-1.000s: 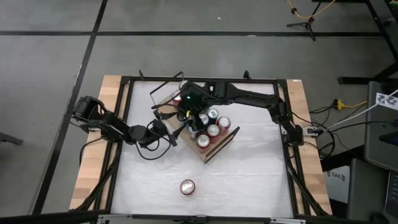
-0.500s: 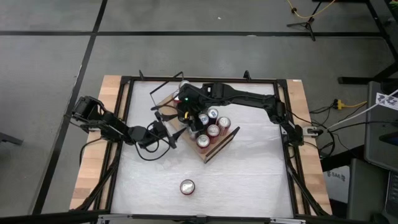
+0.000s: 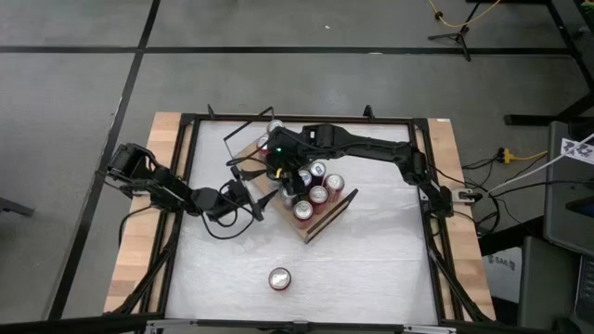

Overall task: Place canned beverage on shelf
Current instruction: Put the white pink soda can on the shelf aligned with the other white pink soda cans, then put the red soda can on the shelf aligned with the other red soda cans

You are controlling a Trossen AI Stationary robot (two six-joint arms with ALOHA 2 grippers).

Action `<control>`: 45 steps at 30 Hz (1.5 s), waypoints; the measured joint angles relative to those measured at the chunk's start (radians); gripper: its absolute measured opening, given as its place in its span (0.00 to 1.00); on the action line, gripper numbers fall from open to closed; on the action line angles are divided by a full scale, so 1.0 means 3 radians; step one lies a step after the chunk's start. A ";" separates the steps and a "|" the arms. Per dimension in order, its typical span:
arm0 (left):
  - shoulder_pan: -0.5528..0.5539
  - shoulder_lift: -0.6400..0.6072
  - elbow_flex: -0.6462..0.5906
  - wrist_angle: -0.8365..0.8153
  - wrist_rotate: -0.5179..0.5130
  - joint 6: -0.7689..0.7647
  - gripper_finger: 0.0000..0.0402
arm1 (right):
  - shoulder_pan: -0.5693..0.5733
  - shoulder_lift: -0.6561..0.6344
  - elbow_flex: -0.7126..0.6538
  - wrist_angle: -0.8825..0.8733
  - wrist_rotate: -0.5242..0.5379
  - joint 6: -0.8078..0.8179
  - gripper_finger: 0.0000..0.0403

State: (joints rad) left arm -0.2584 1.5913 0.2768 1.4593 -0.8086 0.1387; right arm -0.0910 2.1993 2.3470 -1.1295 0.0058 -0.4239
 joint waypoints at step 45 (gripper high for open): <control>-0.0908 -0.0727 -0.0001 -0.0033 -0.1183 0.0562 0.85 | 0.0108 -0.0087 0.0031 -0.0112 0.0199 -0.0006 0.79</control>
State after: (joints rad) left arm -0.5309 1.3730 0.2764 1.4494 -1.1634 0.3074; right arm -0.0585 2.1731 2.3562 -1.1631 0.0654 -0.4257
